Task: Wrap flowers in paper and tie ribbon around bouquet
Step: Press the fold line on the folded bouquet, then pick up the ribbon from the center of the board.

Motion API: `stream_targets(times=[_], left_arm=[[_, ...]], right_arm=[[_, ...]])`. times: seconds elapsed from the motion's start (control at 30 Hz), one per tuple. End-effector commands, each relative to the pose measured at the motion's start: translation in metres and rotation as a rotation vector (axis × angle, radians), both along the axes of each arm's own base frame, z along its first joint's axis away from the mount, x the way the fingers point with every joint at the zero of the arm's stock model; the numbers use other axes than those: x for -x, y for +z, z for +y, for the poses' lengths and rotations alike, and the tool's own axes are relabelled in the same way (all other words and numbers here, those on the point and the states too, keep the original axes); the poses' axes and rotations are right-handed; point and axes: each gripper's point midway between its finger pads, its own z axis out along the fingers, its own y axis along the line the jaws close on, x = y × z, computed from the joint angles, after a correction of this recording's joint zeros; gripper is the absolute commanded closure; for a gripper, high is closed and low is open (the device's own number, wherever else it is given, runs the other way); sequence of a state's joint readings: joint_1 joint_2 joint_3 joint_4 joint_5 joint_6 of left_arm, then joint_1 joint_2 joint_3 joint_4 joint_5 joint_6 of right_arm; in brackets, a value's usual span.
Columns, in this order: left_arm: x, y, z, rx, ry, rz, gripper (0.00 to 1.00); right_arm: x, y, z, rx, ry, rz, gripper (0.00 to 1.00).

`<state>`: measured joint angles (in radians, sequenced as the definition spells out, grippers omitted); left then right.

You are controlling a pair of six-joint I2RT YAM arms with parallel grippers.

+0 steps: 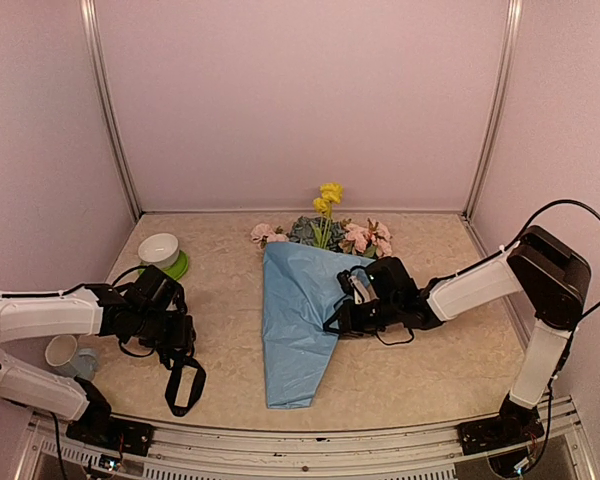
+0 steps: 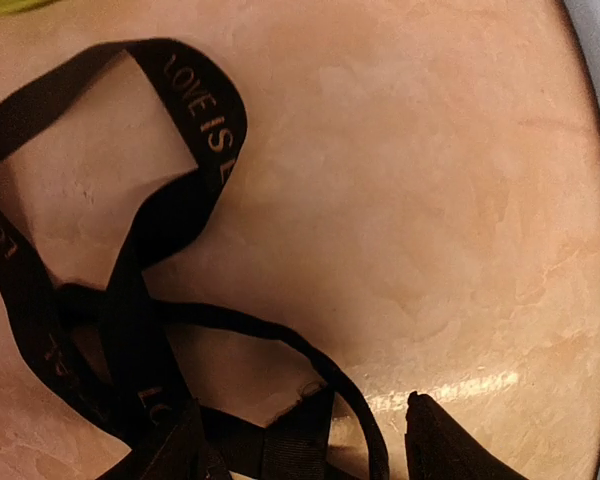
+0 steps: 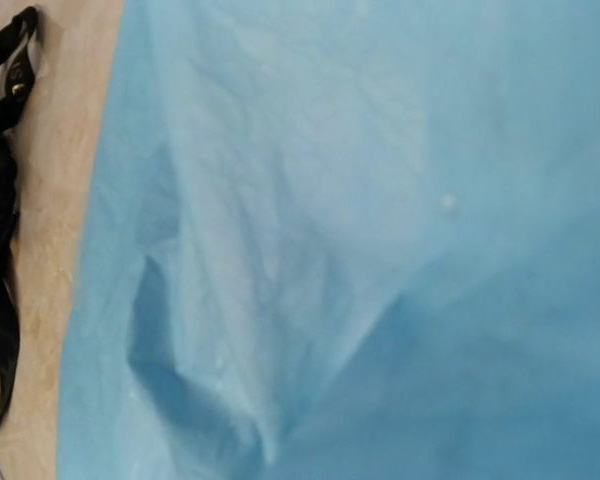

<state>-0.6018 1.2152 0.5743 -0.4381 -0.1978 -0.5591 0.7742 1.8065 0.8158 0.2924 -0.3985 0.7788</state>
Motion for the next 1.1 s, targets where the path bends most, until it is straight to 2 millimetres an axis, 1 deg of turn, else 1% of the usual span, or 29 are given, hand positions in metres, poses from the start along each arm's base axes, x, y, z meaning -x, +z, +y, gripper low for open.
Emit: stream_targets(times=[0.0,0.07,0.17,0.3,0.37,0.4,0.43,0.47,0.53,0.57,0.6,0.67,0.7,0.73,0.77,0.83,0.87,0.9,0.97,1.03,1.07], left_arm=[[0.0,-0.001,-0.007,0.096,0.061,0.01,0.36],[0.002,-0.007,-0.009,0.101,0.05,0.024,0.42],[0.001,-0.013,-0.016,0.122,0.013,0.027,0.53],[-0.003,-0.024,-0.033,0.162,-0.033,0.065,0.54],[-0.004,-0.031,-0.034,0.146,-0.034,0.086,0.55],[-0.003,-0.036,-0.033,0.135,-0.035,0.101,0.57],[-0.002,-0.039,-0.033,0.13,-0.04,0.109,0.62],[-0.001,-0.04,-0.034,0.131,-0.047,0.112,0.7],[-0.002,-0.036,-0.037,0.146,-0.065,0.098,0.93],[-0.004,-0.029,-0.042,0.163,-0.08,0.077,1.0],[-0.008,-0.018,-0.047,0.179,-0.099,0.043,1.0],[-0.021,0.019,-0.057,0.2,-0.129,-0.059,1.0],[-0.028,0.046,-0.063,0.204,-0.146,-0.128,1.0],[-0.035,0.077,-0.067,0.211,-0.164,-0.206,1.0],[-0.04,0.114,-0.072,0.221,-0.178,-0.295,1.0],[-0.045,0.194,-0.075,0.232,-0.2,-0.499,1.0],[-0.041,0.236,-0.074,0.249,-0.205,-0.6,1.0],[-0.036,0.274,-0.072,0.252,-0.222,-0.697,1.0],[-0.022,0.334,-0.067,0.271,-0.24,-0.843,1.0],[-0.008,0.373,-0.064,0.277,-0.261,-0.942,1.0],[-0.002,0.387,-0.064,0.278,-0.278,-0.981,1.0]], right_arm=[[-0.001,0.004,0.009,-0.002,0.041,-0.022,1.0],[0.0,0.003,0.008,0.002,0.043,-0.022,1.0],[0.0,0.001,0.007,0.006,0.043,-0.022,1.0],[0.0,0.001,0.007,0.003,0.041,-0.019,1.0],[0.001,0.003,0.006,0.002,0.038,-0.022,1.0],[0.0,0.004,0.006,0.003,0.037,-0.024,1.0],[0.001,0.004,0.005,0.005,0.037,-0.025,1.0],[0.0,0.005,0.005,0.008,0.035,-0.028,1.0],[0.0,0.006,0.004,0.01,0.032,-0.031,1.0],[0.0,0.006,0.005,0.01,0.032,-0.032,1.0],[-0.001,0.006,0.005,0.012,0.033,-0.033,1.0],[-0.001,0.006,0.005,0.013,0.033,-0.031,1.0],[-0.001,0.005,0.005,0.016,0.033,-0.029,1.0],[-0.001,0.003,0.004,0.021,0.032,-0.026,1.0],[-0.001,0.002,0.003,0.023,0.03,-0.024,1.0],[0.0,0.0,0.001,0.031,0.028,-0.019,1.0],[0.001,0.0,0.001,0.033,0.028,-0.017,1.0],[0.001,-0.001,0.001,0.034,0.027,-0.017,1.0],[0.0,0.0,0.001,0.034,0.022,-0.018,1.0],[-0.001,0.001,0.002,0.03,0.022,-0.02,1.0],[-0.001,0.0,0.002,0.03,0.023,-0.018,1.0]])
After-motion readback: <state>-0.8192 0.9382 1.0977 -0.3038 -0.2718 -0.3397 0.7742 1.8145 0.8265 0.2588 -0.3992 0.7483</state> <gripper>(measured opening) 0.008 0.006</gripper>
